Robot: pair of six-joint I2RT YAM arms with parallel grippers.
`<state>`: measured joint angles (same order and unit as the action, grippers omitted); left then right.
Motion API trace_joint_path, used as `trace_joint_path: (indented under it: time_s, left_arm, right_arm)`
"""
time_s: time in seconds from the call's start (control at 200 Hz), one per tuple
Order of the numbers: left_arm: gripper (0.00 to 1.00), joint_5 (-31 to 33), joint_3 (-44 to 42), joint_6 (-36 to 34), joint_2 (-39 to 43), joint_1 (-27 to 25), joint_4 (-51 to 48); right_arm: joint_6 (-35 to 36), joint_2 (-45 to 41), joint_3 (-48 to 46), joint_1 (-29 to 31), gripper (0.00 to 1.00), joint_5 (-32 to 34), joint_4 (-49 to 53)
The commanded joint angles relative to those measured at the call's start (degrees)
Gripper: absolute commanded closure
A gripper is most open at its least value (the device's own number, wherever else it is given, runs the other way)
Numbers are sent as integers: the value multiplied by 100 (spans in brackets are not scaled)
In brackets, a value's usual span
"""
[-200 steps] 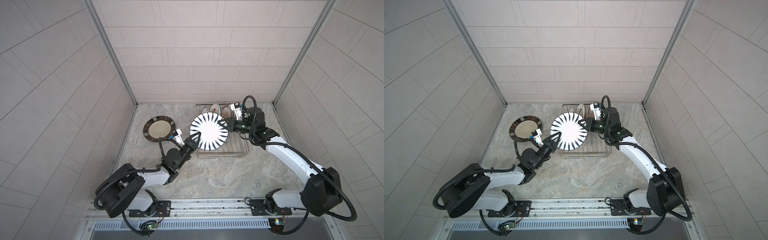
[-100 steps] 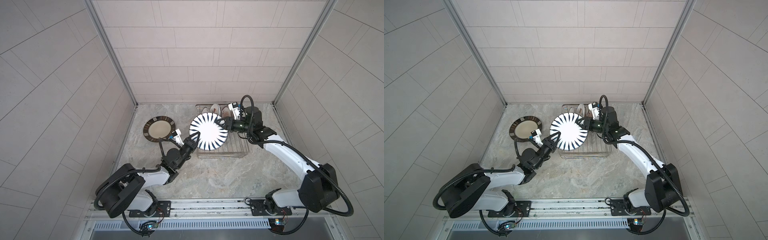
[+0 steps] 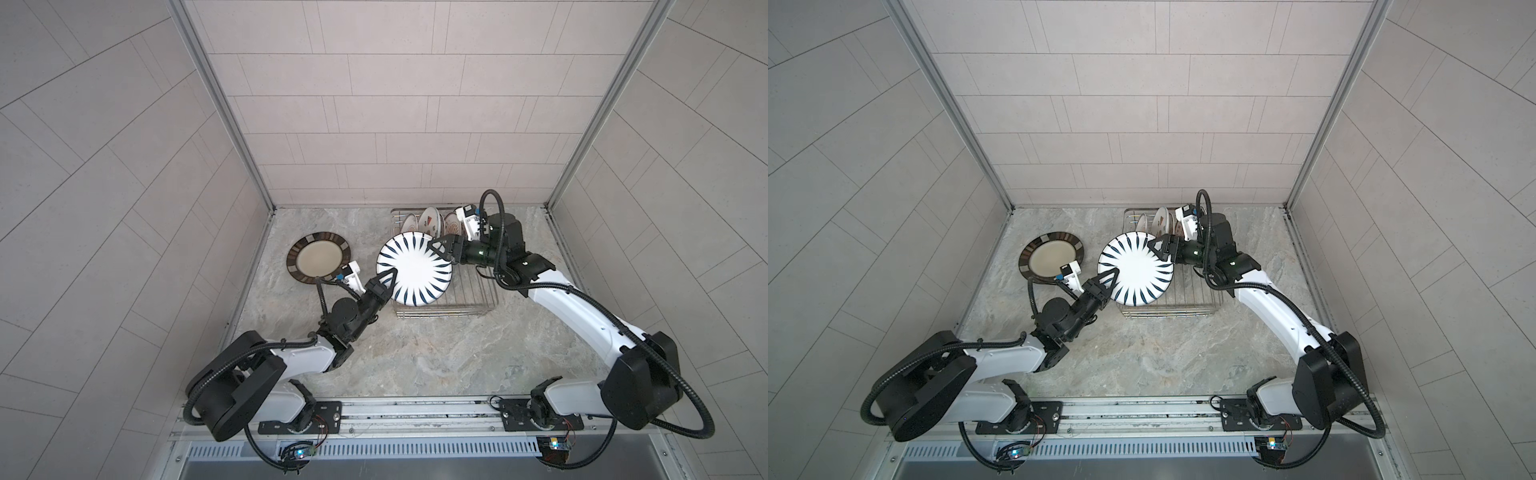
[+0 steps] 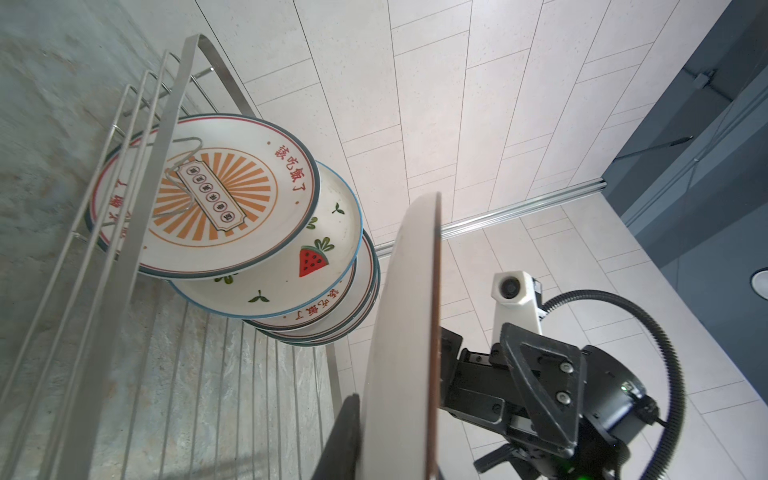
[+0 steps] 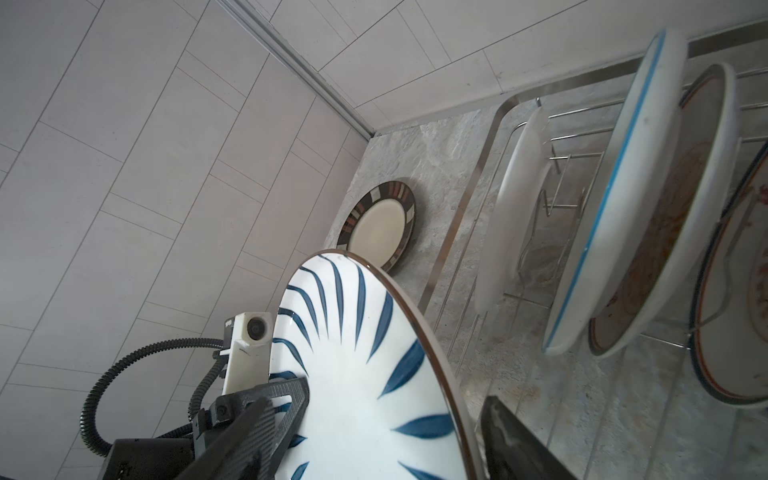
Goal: Unload the plates from the dish rack
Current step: 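Close the left gripper on the plate rim held by the right gripper, then carry the plate toward the dark plate with the left gripper while the right releases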
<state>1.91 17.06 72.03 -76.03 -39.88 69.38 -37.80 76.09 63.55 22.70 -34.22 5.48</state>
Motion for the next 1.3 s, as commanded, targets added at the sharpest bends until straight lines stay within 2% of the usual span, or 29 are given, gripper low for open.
trace_joint_path:
  time_s: [0.0,0.16,0.31,0.49,0.61,0.726,0.816,0.931,1.096,1.296]
  left_arm:
    - [95,267,-125,-81,385,41,609]
    - [95,146,-169,-8,519,191,551]
    - [95,-64,-159,154,459,637,532]
    - [97,-299,-210,387,406,1214,629]
    - [97,-269,-337,363,731,1481,476]
    - [97,-324,-420,450,1121,1860,23]
    - [97,-328,-508,478,1377,2158,-222]
    - [97,-380,-583,547,1622,2471,-484]
    - [96,-645,-632,740,1707,2986,-536]
    - [96,-554,-643,751,1665,3488,-869]
  right_arm:
    - [507,-507,106,164,16,1112,312]
    - [677,-705,62,191,16,1351,402]
    - [693,-897,-253,259,16,1485,-75]
    - [1256,-887,-395,548,17,1837,-380]
    - [1609,-868,-423,859,17,2143,-497]
    - [2115,-756,-168,1201,17,2570,-125]
    - [2172,-634,17,1263,18,2491,111]
    - [2274,-635,-61,1294,19,1981,-98]
    - [2440,-678,-66,1482,18,2018,-59]
    - [2732,-695,-52,1703,18,1765,-8]
